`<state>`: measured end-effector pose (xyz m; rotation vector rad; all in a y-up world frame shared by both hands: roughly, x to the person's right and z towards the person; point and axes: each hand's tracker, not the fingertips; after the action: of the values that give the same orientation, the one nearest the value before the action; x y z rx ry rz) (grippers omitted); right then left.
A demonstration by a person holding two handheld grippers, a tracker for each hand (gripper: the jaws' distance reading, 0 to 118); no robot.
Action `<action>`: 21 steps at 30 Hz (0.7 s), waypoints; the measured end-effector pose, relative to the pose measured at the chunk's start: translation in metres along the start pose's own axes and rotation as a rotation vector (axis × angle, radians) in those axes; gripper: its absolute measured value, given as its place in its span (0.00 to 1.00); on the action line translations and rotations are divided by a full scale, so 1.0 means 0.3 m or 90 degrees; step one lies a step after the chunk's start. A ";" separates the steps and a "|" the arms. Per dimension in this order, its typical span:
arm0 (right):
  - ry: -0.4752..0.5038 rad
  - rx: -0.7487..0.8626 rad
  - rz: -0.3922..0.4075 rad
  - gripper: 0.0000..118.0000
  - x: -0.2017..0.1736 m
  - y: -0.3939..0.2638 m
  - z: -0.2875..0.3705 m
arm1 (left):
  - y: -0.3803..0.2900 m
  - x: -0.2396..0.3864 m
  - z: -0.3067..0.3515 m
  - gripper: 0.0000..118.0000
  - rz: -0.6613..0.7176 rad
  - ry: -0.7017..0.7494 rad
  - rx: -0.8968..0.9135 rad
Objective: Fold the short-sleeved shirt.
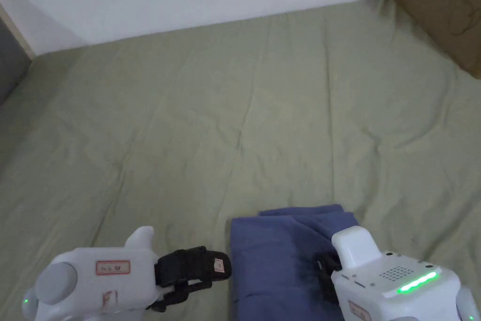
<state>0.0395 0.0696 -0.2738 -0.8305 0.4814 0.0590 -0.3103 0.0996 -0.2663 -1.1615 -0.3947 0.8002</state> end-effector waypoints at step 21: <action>-0.124 0.135 -0.066 0.00 -0.114 0.093 0.205 | 0.081 -0.017 -0.288 0.20 0.056 -0.120 -0.082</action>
<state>0.0262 0.1374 -0.2430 -0.6333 0.2548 -0.0074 -0.2655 0.0433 -0.3203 -1.2337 -0.5620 0.9764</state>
